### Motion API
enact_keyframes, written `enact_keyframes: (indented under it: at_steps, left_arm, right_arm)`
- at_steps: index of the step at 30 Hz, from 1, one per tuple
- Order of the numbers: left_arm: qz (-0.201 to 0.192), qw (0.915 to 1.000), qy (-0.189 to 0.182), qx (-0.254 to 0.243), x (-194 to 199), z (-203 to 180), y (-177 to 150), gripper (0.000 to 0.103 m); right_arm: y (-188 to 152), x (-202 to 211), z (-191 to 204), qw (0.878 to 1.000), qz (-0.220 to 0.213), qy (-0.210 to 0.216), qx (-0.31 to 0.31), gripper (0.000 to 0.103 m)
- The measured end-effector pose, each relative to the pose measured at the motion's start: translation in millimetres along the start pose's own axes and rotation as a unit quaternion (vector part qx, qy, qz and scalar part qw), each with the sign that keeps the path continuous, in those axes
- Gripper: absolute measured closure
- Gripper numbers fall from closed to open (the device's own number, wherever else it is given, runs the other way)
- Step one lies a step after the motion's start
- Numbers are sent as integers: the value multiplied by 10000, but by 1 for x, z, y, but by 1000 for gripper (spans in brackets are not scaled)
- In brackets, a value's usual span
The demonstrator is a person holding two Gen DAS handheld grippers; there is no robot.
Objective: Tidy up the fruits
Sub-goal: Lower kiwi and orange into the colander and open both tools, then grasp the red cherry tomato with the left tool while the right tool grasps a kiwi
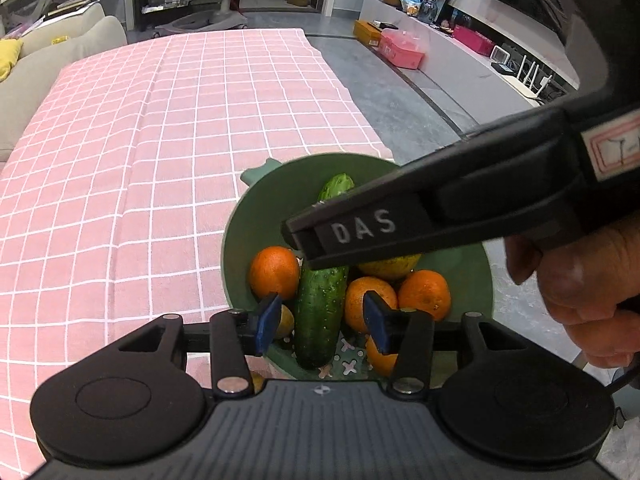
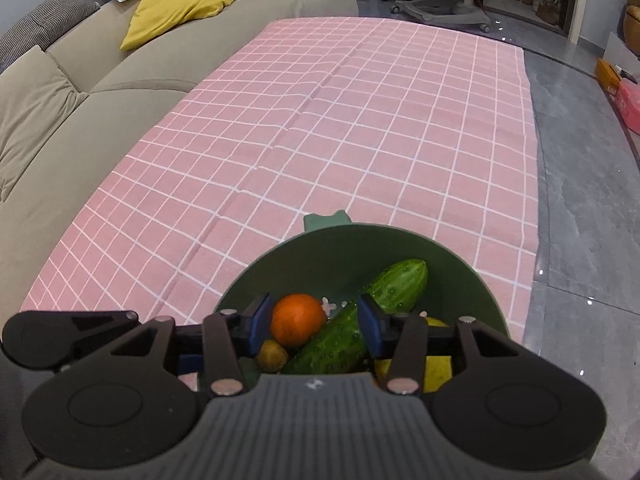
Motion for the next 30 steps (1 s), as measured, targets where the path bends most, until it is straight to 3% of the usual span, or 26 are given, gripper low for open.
enact_keyframes:
  at_steps: [11,18,30]
  left_arm:
    - [-302,9991,242,-153,69,-3,4,45]
    - [-542,9976,360,-254,114,10,-12,41]
    - [-430,9971,193,-594,125,38,-64,41]
  right_arm:
    - [-1,70,23,9993,-312,-99,189,59]
    - [-12,128,53,9973,-685,-60,241,59]
    - [-76,127,77,9946,-897,-109,-501,59]
Point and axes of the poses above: each gripper's, at about its wrist camera, not at the fingertips, and x roughly against the way its jaws point, z to its left, y to its top, the point moved 3 cm from there along -x, roughly the way its jaws point, and after that the axes turned 15 degrees about -x, right-handed, at the moved point
